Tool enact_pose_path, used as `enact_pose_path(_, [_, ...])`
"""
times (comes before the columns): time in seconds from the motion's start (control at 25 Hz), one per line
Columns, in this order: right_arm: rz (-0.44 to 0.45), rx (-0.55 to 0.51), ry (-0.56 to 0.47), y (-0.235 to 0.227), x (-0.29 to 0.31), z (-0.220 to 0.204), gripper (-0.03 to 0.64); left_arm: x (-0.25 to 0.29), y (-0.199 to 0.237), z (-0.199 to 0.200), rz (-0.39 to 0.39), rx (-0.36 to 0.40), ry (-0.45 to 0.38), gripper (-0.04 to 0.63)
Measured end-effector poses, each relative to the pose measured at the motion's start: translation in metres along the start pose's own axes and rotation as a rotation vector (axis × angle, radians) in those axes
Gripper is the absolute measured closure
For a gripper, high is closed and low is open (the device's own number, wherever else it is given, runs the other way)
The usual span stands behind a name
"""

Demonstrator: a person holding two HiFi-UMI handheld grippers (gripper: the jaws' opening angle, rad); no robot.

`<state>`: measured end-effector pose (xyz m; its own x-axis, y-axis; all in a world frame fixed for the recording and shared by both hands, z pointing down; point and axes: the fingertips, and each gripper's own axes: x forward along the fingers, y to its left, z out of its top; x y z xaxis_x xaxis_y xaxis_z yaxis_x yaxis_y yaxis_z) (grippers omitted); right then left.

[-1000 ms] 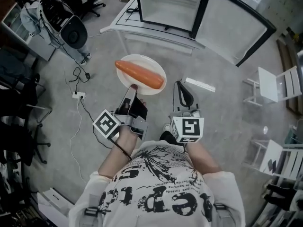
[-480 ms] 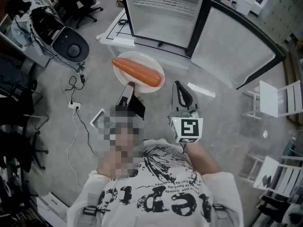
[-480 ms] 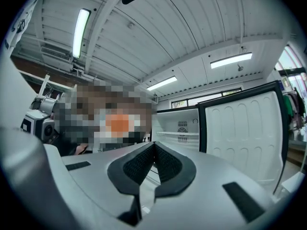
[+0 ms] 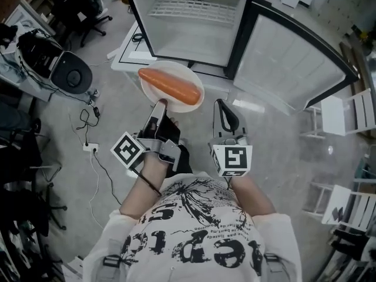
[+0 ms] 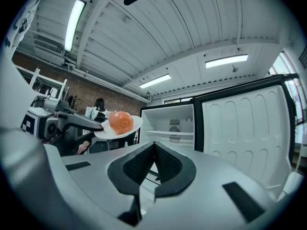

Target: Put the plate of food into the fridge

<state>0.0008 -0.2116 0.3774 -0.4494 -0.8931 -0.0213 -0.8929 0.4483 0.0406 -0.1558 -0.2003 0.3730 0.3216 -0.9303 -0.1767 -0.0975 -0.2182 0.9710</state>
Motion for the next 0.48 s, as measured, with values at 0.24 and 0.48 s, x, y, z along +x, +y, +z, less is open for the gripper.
enact_pose_path(0.24, [-0.134, -0.005, 0.000, -0.009, 0.053, 0.005, 0.615, 0.061, 0.016, 0.040, -0.004, -0.050, 0.118, 0.571])
enact_pose_path(0.48, [-0.224, -0.002, 0.010, -0.016, 0.112, 0.006, 0.615, 0.119, 0.031, 0.079, 0.000, -0.049, 0.195, 0.571])
